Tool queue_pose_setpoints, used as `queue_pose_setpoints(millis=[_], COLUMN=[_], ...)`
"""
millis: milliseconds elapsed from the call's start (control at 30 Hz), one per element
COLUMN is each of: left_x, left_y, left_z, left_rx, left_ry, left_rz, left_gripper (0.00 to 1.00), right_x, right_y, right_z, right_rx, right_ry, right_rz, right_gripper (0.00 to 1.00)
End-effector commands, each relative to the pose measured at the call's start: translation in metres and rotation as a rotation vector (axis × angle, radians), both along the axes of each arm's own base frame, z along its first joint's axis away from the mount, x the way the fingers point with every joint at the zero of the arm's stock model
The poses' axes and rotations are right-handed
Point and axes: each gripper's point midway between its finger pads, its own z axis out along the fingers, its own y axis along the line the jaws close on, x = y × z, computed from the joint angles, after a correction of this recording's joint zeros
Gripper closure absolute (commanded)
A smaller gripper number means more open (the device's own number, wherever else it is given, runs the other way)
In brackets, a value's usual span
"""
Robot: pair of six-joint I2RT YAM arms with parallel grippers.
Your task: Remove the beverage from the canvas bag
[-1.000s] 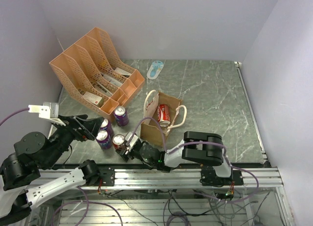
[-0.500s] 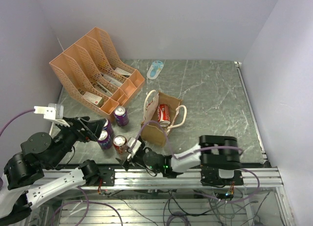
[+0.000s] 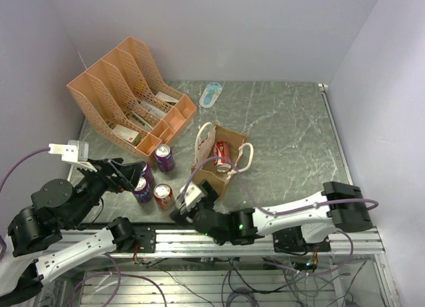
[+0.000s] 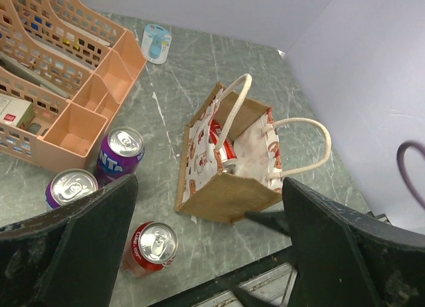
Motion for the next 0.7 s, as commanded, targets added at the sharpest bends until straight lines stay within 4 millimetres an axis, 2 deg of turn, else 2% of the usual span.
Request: queue_pose_setpoints(millis=[0,100,267,400,433,467,500,567,667], left_x=[0.001,0.000,0.002,0.004,0.004,0.004,0.005,0.004,0.003], left_y=[0.005,0.008,0.007,0.003,0.002,0.001,0.000,0.000,0.001], left_z=[0.003,0.003,0.004,0.003,0.003,0.003,0.004,0.004,0.005], left_rx=[-0.018,-0.019,-0.021,-0.006,-0.003,-0.002,-0.003,-0.007,-0.011], left_ry=[-0.007,-0.006,-0.015,-0.010,-0.009,-0.009,-0.010,-0.010,-0.011], left_rz=[0.021,0.029,0.034,0.028,0.027,0.025,0.024,0.022,0.020], left_gripper=[0.00,0.00,0.01,0.01,0.01,0.01,0.01,0.01,0.01], right_x=[0.039,0.060,0.079,0.108,0.116,0.121,0.125,0.130,0.137], right_y=[-0.042,-0.059,-0.071,-0.096,-0.101,-0.107,-0.113,-0.124,-0.131], right_z=[0.025,0.040,0.060,0.054,0.059,0.053,0.055,0.046,0.036], right_rx=[0.089,0.232,0.363,0.383,0.409,0.409,0.437,0.453,0.466], right_ry=[0.085,0.198,0.312,0.397,0.412,0.426,0.432,0.429,0.435], right_rz=[-0.157,-0.204,-0.229,-0.515,-0.591,-0.673,-0.740,-0.853,-0.946], right_gripper=[0.00,0.00,0.00,0.00,0.00,0.01,0.02,0.05,0.12])
